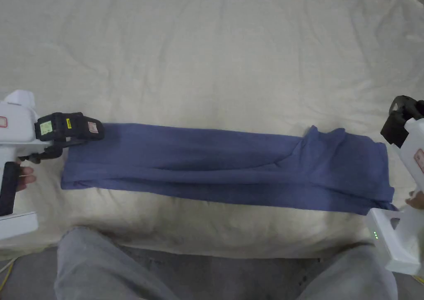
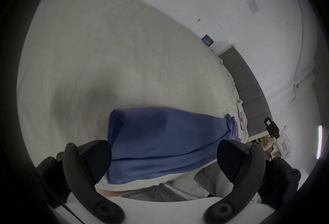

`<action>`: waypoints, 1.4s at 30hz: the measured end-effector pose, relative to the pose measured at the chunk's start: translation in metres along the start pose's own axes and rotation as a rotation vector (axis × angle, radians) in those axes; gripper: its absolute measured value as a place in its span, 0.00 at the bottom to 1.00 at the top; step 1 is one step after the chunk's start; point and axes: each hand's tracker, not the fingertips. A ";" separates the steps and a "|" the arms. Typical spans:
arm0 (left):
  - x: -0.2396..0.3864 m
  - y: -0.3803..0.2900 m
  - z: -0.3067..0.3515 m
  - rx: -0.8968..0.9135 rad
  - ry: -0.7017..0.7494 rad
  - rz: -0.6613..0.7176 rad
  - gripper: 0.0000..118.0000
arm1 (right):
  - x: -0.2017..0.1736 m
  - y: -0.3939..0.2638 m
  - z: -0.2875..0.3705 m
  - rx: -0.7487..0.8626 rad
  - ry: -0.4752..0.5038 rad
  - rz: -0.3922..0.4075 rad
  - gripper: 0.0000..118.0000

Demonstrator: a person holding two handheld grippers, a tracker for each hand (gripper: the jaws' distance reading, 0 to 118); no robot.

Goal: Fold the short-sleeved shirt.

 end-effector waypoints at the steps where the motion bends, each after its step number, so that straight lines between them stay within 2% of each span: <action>1: -0.008 0.001 -0.004 -0.015 -0.006 0.024 1.00 | -0.001 0.000 -0.001 -0.005 -0.003 0.002 0.00; 5: -0.031 0.001 -0.019 -0.063 -0.034 0.162 1.00 | -0.005 -0.004 -0.011 -0.037 -0.010 0.009 0.00; 13: -0.029 0.002 -0.034 -0.135 -0.127 0.167 1.00 | -0.009 -0.011 -0.019 -0.074 -0.012 -0.001 0.00; 15: -0.023 0.003 -0.036 -0.143 -0.105 0.117 1.00 | -0.010 -0.011 -0.019 -0.075 -0.010 -0.001 0.00; 16: -0.020 0.002 -0.036 -0.143 -0.096 0.089 0.95 | -0.009 -0.011 -0.020 -0.076 -0.008 -0.001 0.00; 17: -0.018 0.002 -0.034 -0.140 -0.083 0.065 0.84 | -0.009 -0.011 -0.020 -0.075 -0.006 -0.001 0.00; 18: -0.016 0.003 -0.031 -0.131 -0.059 0.049 0.67 | -0.009 -0.011 -0.020 -0.074 -0.007 -0.003 0.00; 19: -0.016 0.004 -0.029 -0.123 -0.018 0.049 0.34 | -0.009 -0.011 -0.021 -0.075 -0.006 -0.003 0.00; 20: -0.016 0.004 -0.029 -0.114 0.025 0.056 0.14 | -0.008 -0.011 -0.022 -0.076 -0.006 -0.006 0.00; 21: -0.015 0.002 -0.031 -0.106 0.081 0.044 0.13 | -0.007 -0.011 -0.023 -0.076 -0.007 -0.011 0.00; 23: -0.008 -0.003 -0.032 -0.115 0.040 0.024 0.09 | -0.006 -0.012 -0.023 -0.079 -0.010 -0.027 0.00; 25: 0.004 -0.005 -0.033 -0.111 0.111 -0.031 0.06 | -0.003 -0.013 -0.022 -0.078 -0.011 -0.042 0.00; 29: 0.040 -0.006 -0.024 -0.107 0.235 -0.060 0.03 | 0.003 -0.010 -0.017 -0.070 -0.012 -0.043 0.00; 32: 0.072 -0.003 -0.006 -0.050 0.259 -0.098 0.03 | 0.009 -0.006 -0.013 -0.055 -0.010 -0.049 0.00; 33: 0.085 -0.002 0.001 -0.031 0.274 -0.068 0.03 | 0.012 -0.005 -0.012 -0.050 -0.009 -0.051 0.00; 35: 0.108 0.000 0.013 -0.006 0.278 -0.065 0.03 | 0.016 -0.003 -0.009 -0.040 -0.004 -0.062 0.00; 37: 0.137 -0.004 0.022 0.024 0.238 -0.123 0.03 | 0.019 -0.001 -0.006 -0.028 0.001 -0.067 0.00; 42: 0.201 -0.015 0.012 -0.015 0.136 -0.183 0.03 | 0.029 0.004 0.002 0.005 0.008 -0.081 0.00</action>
